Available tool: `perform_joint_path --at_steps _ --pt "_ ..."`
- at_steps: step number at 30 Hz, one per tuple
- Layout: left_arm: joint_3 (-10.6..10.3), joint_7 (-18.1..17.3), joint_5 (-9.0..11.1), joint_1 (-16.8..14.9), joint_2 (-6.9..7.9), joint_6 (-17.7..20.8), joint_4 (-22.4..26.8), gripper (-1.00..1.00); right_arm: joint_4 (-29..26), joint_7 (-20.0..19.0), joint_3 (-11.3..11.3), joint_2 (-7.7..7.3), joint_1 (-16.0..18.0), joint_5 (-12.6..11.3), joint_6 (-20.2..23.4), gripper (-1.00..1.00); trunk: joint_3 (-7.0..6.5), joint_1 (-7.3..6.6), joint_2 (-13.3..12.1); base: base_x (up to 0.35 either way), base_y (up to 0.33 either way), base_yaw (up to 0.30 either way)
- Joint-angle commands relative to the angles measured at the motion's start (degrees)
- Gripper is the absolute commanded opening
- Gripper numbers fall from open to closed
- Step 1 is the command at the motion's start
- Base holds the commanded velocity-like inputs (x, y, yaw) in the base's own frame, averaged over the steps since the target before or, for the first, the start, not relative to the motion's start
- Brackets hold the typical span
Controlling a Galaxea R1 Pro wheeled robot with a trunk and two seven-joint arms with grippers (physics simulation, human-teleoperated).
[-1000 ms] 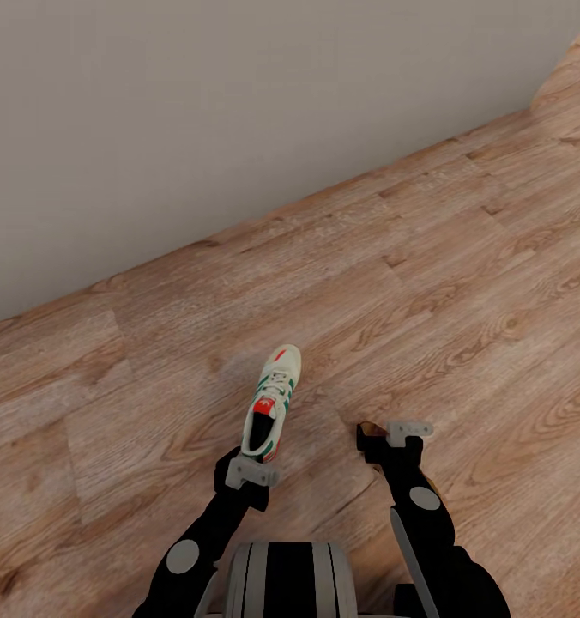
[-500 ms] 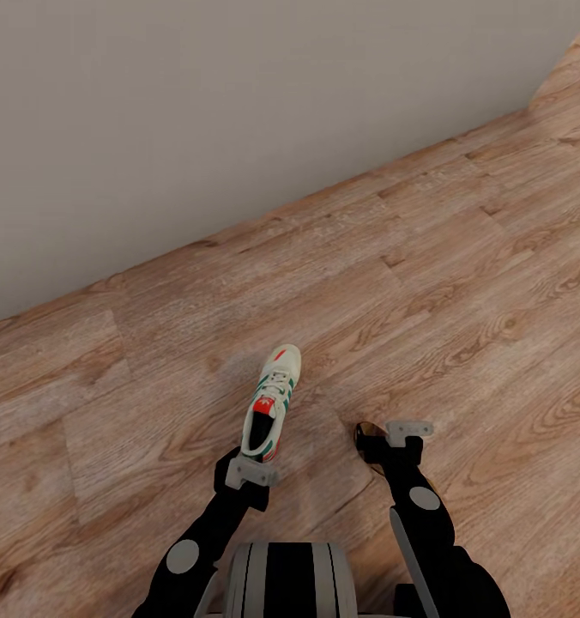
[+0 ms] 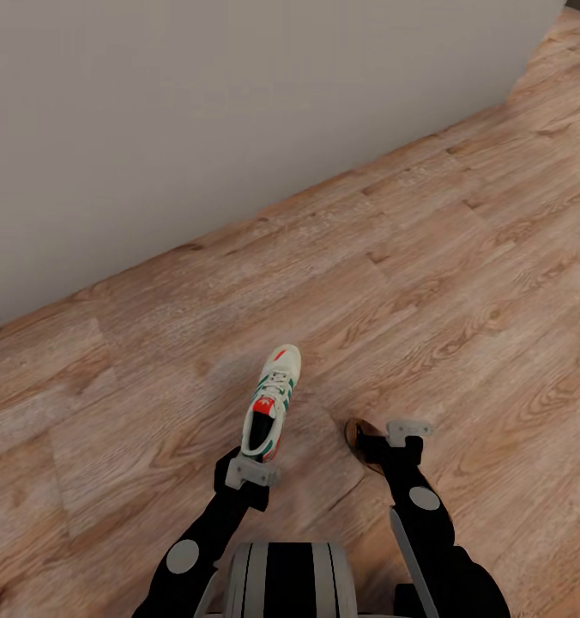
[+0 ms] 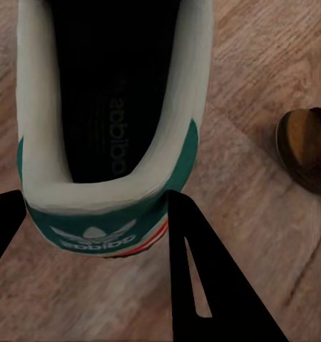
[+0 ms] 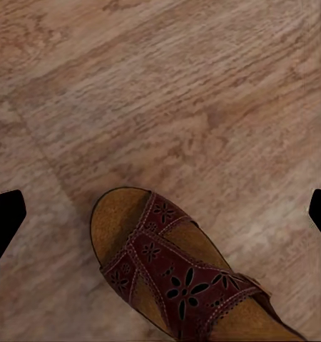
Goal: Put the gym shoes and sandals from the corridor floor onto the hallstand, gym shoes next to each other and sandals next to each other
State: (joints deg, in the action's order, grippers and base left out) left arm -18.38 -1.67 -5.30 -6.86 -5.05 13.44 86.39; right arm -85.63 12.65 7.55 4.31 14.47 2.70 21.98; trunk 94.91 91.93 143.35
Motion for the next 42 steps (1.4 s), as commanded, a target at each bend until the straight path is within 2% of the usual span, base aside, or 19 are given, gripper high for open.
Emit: perform_joint_path --at_steps 1,10,17,42 --pt "0.02 -0.18 -0.55 0.00 -0.01 0.29 0.07 -1.00 -0.06 0.23 0.10 0.00 0.03 0.29 0.43 1.00 0.03 -0.01 0.01 0.000 0.000 -0.288" --pt "0.06 -0.18 -0.56 0.00 0.00 0.30 0.02 -1.00 -0.06 0.25 0.10 0.00 0.04 0.29 0.43 1.00 0.03 -0.01 0.01 0.000 -0.001 -0.203" --pt "0.02 -0.18 -0.57 0.00 -0.01 0.28 0.01 -1.00 -0.06 0.25 0.10 0.00 0.04 0.29 0.43 1.00 0.03 -0.01 0.01 0.000 -0.167 -0.014" --pt "0.04 -0.18 -0.56 0.00 -0.01 0.28 0.01 -1.00 -0.06 0.26 0.10 0.00 0.03 0.33 0.43 1.00 0.03 -0.01 0.01 0.000 -0.064 0.000"
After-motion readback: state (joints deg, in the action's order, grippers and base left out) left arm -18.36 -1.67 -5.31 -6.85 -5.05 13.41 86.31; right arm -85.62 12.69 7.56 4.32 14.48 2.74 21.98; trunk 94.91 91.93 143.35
